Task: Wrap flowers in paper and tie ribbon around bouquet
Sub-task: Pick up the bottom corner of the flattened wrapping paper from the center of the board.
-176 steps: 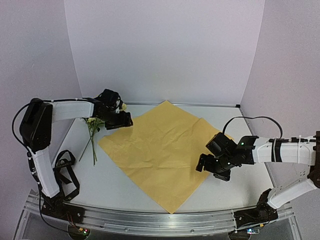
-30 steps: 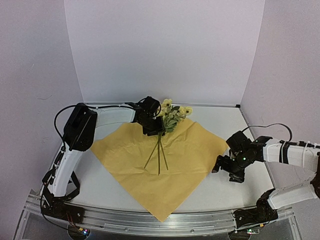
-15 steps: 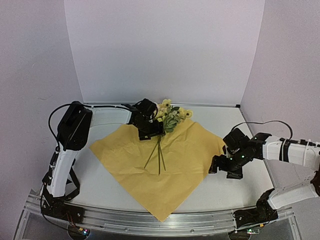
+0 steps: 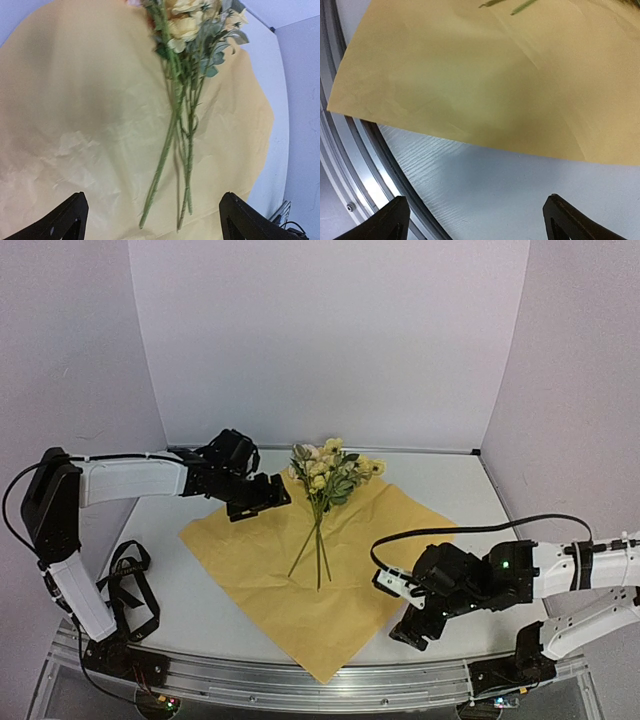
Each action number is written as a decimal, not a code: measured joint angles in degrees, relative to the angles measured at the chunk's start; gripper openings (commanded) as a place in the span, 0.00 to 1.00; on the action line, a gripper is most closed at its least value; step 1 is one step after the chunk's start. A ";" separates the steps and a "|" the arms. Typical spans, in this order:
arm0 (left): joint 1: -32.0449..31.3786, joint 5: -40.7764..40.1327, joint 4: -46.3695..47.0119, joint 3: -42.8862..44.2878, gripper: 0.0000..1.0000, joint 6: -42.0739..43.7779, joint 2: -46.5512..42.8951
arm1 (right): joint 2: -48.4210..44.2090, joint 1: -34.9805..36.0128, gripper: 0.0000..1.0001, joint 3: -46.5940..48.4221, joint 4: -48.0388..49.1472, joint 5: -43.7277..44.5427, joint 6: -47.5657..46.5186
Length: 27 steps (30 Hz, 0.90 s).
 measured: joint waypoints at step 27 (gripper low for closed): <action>5.95 -1.31 0.04 -17.55 0.94 0.14 -20.78 | 27.62 31.80 0.85 14.67 6.87 33.01 -22.33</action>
